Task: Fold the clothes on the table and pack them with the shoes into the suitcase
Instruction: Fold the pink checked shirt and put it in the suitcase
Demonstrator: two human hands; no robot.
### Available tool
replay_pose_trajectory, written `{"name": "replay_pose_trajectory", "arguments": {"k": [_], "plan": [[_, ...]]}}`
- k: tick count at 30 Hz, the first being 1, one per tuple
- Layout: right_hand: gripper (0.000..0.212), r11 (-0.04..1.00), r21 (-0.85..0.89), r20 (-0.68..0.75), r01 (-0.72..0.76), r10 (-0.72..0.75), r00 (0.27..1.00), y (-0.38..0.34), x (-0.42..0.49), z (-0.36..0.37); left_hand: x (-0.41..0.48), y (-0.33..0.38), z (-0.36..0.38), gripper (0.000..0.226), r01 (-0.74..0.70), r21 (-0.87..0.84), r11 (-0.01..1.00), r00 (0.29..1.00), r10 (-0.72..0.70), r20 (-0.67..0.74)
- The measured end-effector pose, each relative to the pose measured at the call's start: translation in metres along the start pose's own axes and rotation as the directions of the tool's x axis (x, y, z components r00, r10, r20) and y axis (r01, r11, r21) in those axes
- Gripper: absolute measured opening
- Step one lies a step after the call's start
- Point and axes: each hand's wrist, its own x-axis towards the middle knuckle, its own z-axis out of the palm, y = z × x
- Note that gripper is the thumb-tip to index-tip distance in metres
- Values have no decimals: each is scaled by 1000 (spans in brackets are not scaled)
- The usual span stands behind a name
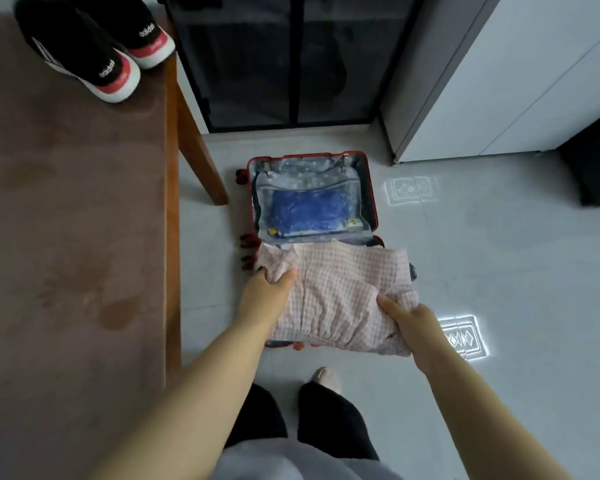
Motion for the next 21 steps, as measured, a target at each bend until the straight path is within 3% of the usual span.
{"name": "replay_pose_trajectory", "arguments": {"k": [3, 6, 9, 10, 13, 14, 19, 21], "plan": [[39, 997, -45, 63, -56, 59, 996, 40, 43, -8, 27, -45, 51, 57, 228, 27, 973, 973, -228, 19], [31, 994, -69, 239, -89, 103, 965, 87, 94, 10, 70, -103, 87, 57, 311, 118, 943, 950, -310, -24], [59, 989, -124, 405, -82, 126, 906, 141, 167, 40, 135, -159, 119, 49, 304, 120, 945, 952, -299, -61], [58, 988, -132, 427, -84, 133, 894, 156, 193, 52, 158, -177, 129, 47, 306, 101, 947, 951, -300, -70], [26, 987, -155, 381, -30, 87, 920, 200, 275, 95, 235, -223, 159, 50, 284, 57, 957, 957, -279, -86], [24, 985, -175, 359, 5, 60, 931, 212, 302, 109, 262, -238, 170, 53, 279, 48, 959, 958, -274, -83], [29, 863, -424, 338, 274, -130, 932, 276, 432, 181, 378, -302, 222, 57, 320, 202, 926, 947, -307, -93], [36, 792, -517, 361, 323, -141, 922, 297, 470, 208, 411, -324, 237, 57, 329, 213, 920, 935, -286, -210]]}}
